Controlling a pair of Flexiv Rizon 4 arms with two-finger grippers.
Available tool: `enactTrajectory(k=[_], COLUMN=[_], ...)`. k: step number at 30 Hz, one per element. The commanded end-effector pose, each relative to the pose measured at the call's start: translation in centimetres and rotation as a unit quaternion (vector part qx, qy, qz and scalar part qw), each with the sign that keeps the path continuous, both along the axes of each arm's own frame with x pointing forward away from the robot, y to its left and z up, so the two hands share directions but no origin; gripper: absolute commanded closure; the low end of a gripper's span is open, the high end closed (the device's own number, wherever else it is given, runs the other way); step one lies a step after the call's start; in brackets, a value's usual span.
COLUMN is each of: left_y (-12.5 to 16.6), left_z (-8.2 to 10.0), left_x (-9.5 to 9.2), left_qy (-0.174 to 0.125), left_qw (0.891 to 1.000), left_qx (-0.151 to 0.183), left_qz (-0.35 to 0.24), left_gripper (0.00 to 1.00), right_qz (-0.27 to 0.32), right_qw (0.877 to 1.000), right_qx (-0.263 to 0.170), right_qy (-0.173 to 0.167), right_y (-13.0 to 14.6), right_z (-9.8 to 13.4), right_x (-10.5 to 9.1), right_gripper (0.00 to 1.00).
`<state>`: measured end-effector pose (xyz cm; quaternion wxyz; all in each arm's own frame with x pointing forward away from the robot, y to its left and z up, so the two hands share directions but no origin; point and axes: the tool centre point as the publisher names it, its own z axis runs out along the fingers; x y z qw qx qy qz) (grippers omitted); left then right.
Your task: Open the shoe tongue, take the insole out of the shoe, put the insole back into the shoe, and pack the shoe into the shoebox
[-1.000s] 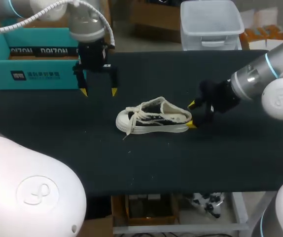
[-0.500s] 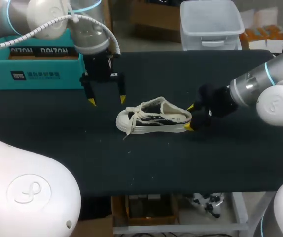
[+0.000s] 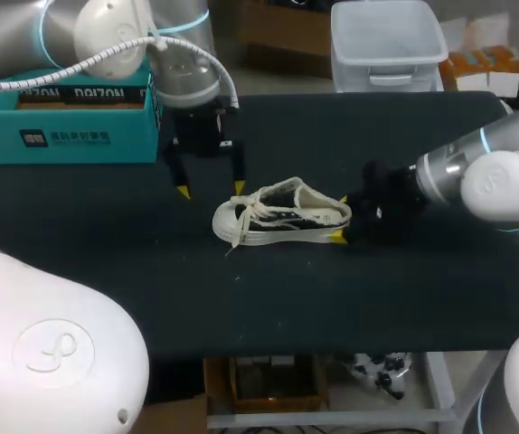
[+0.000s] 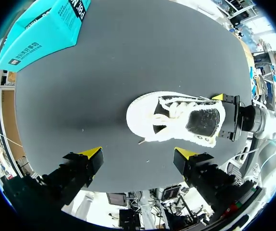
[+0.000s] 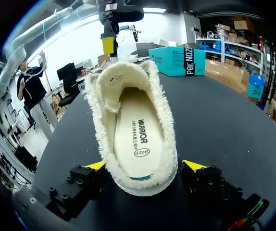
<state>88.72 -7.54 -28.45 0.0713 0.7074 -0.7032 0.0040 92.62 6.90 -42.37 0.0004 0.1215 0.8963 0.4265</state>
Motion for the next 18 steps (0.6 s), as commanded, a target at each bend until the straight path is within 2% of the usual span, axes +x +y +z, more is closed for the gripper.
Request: enactTrajectory(k=[1,10,18], left_y=[-0.7,-1.1,-1.2], left_z=[-0.8,-1.2,-1.4], left_x=[0.6,1.2,1.3], left_qy=[0.004,0.007,0.006], left_qw=[1.000,1.000,1.000], left_qx=[0.004,0.001,0.002], left_qz=[0.001,0.013,0.009], left_gripper=[0.00,0.00,0.00], right_qz=[0.008,0.011,0.011], right_qw=[1.000,1.000,1.000], right_qx=[0.009,0.018,0.020], right_qy=[0.001,0.000,0.005], right_y=[0.2,1.0,1.2], right_z=[-0.4,-0.9,-0.8], right_x=[0.5,0.9,0.2], right_gripper=[0.00,0.00,0.00])
